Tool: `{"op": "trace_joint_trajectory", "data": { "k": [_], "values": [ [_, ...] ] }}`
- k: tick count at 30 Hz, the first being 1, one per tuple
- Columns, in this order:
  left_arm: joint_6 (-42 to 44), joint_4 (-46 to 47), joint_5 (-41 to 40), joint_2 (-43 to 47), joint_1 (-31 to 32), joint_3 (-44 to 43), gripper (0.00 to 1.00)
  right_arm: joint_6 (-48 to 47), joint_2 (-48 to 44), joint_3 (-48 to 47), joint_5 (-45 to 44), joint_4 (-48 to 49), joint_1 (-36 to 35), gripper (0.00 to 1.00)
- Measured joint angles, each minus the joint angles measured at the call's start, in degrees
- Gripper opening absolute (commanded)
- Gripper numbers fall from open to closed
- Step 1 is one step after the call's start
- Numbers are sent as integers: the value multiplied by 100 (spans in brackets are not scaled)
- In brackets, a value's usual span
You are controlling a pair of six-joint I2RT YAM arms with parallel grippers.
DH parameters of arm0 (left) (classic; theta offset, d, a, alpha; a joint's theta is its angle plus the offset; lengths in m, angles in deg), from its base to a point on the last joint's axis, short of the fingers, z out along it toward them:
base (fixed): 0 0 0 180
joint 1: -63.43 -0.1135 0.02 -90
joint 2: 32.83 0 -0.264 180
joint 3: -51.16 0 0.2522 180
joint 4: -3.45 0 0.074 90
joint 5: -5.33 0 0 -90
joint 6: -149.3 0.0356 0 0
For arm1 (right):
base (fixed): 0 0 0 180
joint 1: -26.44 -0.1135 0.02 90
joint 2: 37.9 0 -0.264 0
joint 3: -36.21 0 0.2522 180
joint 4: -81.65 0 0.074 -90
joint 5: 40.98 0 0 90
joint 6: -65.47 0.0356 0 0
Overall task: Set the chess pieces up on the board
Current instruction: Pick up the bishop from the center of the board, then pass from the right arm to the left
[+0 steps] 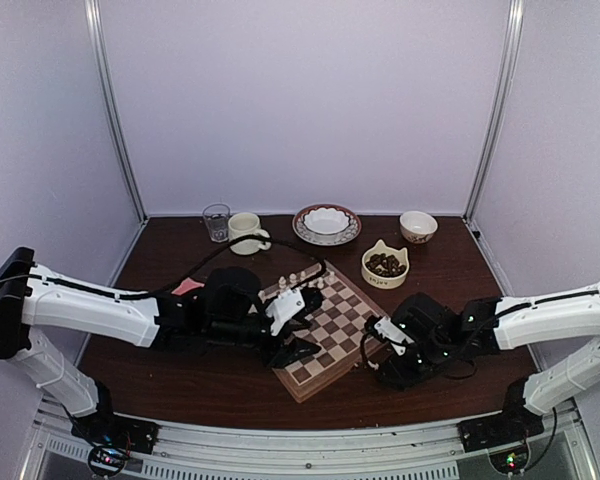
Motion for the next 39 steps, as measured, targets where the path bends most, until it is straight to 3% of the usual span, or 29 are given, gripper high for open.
{"op": "trace_joint_trajectory", "data": {
  "k": [11, 24, 35, 39],
  "values": [
    [-271, 205, -286, 603, -433, 468, 59, -476, 1178, -369, -175, 468, 7, 50],
    [-297, 214, -284, 603, -433, 470, 59, -573, 1416, -483, -168, 501, 33, 9],
    [-354, 254, -197, 621, -444, 496, 61, -581, 599, -638, 68, 90, 33, 8],
    [-918, 555, 461, 629, -938, 643, 63, -673, 485, -1143, 337, 103, 33, 8]
  ]
}}
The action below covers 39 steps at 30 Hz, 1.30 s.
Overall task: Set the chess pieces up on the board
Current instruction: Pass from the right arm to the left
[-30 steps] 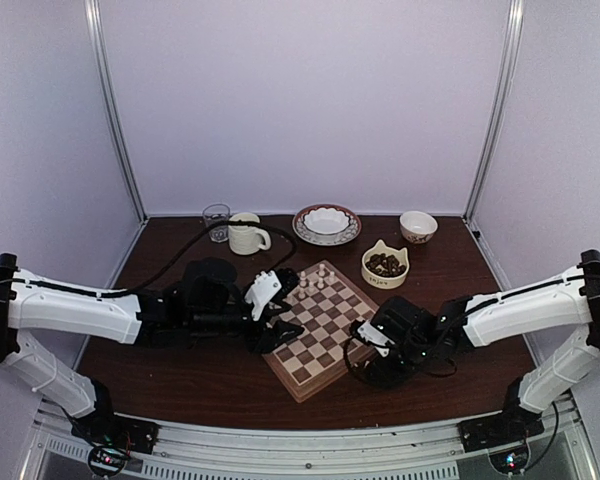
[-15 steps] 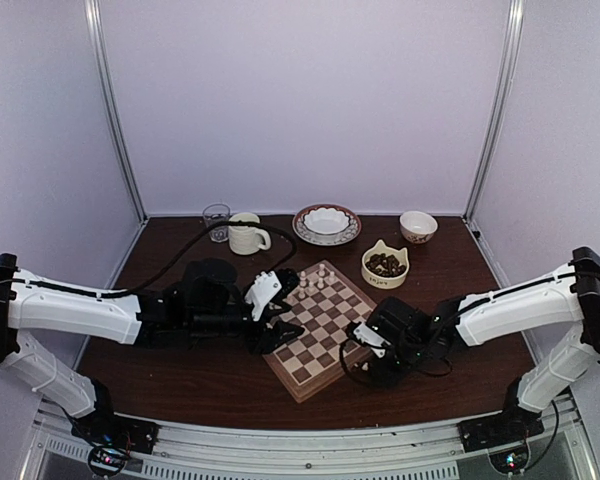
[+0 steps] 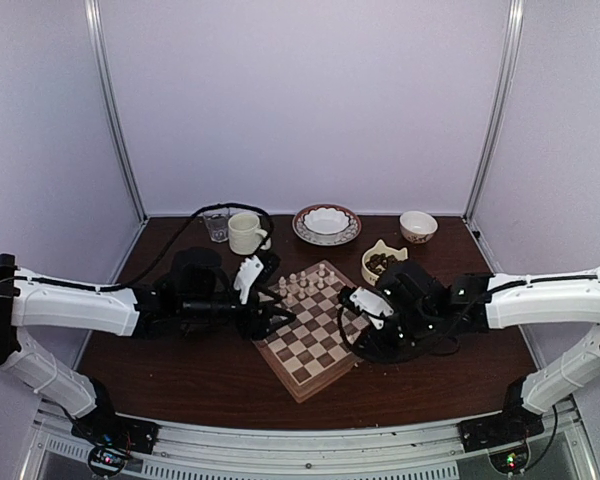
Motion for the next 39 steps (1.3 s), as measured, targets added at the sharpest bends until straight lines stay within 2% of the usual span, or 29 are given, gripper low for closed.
{"op": "trace_joint_trajectory", "data": {
  "k": [3, 9, 12, 13, 18, 24, 28, 36, 39],
  "values": [
    [-367, 125, 328, 0, -533, 66, 67, -101, 28, -389, 155, 214, 0, 8],
    [-688, 297, 734, 109, -546, 122, 79, -308, 498, -861, 302, 1139, 0, 8],
    [-780, 424, 835, 214, -538, 197, 97, -391, 892, -881, 326, 1716, 0, 8],
    [-804, 452, 850, 238, -538, 214, 98, -435, 1029, -866, 337, 1921, 0, 8],
    [-1209, 774, 697, 267, -535, 361, 97, -647, 1303, -505, 345, 2708, 0, 9],
    [-1545, 942, 629, 256, -538, 444, 84, -774, 1281, -125, 306, 3215, -39, 9],
    [-1764, 1078, 695, 92, -535, 422, 75, -852, 1198, 13, 232, 3438, -85, 9],
    [-2212, 1425, 848, -448, -535, 409, 73, -1075, 1193, 20, 90, 3661, -282, 9],
    [-2306, 1480, 918, -535, -535, 387, 68, -1150, 1193, 20, 50, 3663, -330, 9]
  ]
}}
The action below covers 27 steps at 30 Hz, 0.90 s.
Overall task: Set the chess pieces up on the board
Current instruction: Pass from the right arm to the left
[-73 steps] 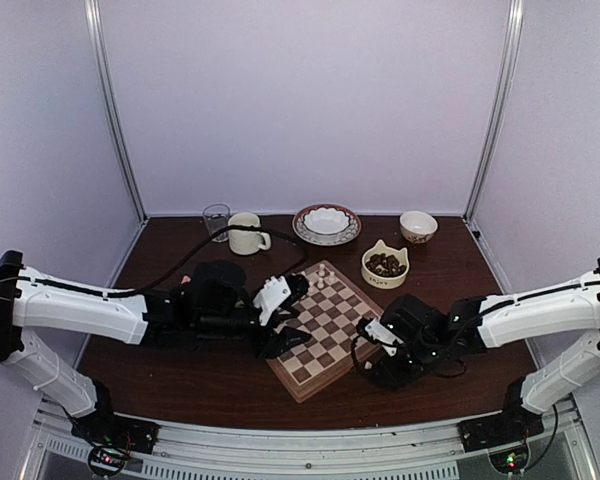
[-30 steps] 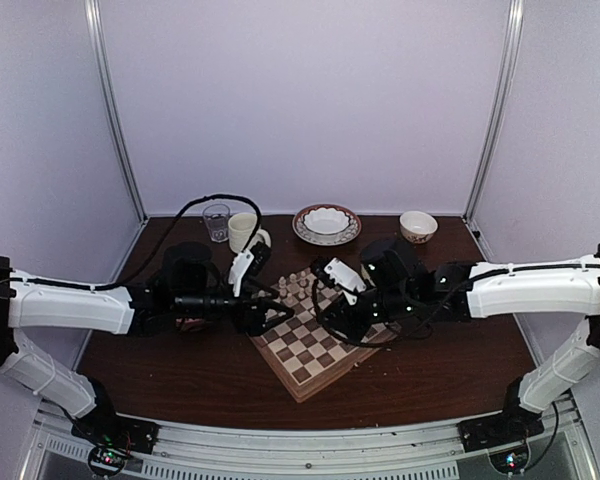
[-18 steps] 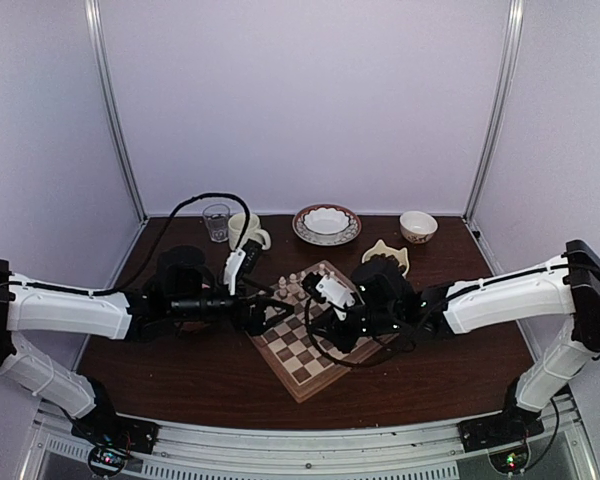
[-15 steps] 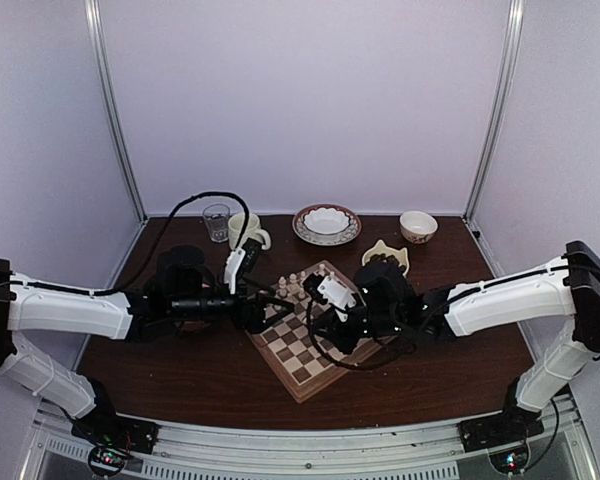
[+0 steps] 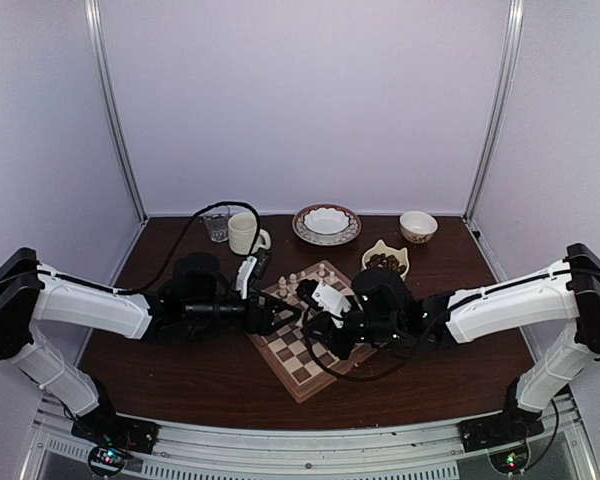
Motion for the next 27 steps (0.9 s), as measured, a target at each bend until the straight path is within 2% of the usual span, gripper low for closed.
{"op": "trace_joint_trajectory", "data": {
  "k": [5, 17, 23, 27],
  "values": [
    [-133, 31, 118, -116, 0, -90, 57, -103, 0, 0, -157, -2, -66, 9],
    [-389, 107, 551, -704, 0, -422, 52, -223, -74, 33, -444, 37, -160, 8],
    [-442, 107, 713, -732, 0, -501, 42, -243, -98, 44, -549, 59, -184, 8],
    [-476, 111, 839, -833, 0, -612, 31, -243, -105, 66, -651, 76, -192, 8]
  ]
}}
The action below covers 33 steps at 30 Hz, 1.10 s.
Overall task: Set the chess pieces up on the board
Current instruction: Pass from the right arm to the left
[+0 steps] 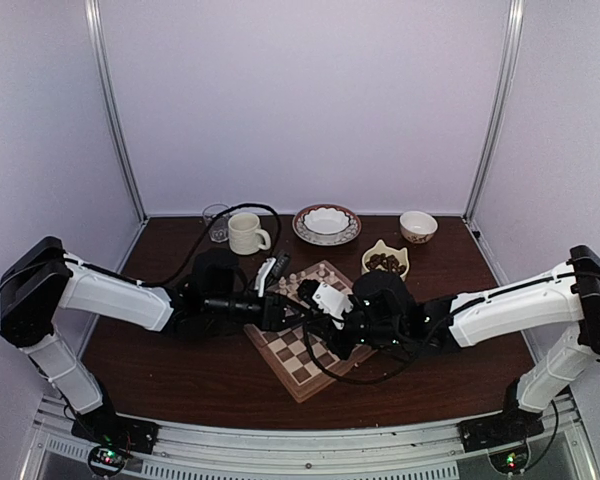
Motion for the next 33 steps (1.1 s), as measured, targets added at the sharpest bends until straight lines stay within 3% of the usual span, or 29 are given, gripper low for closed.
{"op": "trace_joint_trajectory", "data": {
  "k": [8, 13, 15, 17, 26, 33],
  "values": [
    [-48, -4, 157, -94, 2, -68, 36, 0, -87, 52, -221, 4, -4, 8],
    [-83, -2, 210, -107, 2, -79, 11, 0, -87, 55, -310, 2, -15, 8],
    [-79, -9, 223, -116, -2, -83, 7, 2, -90, 55, -343, 7, -20, 9],
    [-76, -4, 234, -122, -2, -87, 7, 4, -92, 59, -356, 28, -22, 14],
    [-96, 7, 297, -114, 4, -90, 6, -9, -310, 286, -444, 186, -31, 54],
    [-293, 396, 483, 35, -22, 61, 6, -17, -837, 852, -20, 761, -31, 53]
  ]
}}
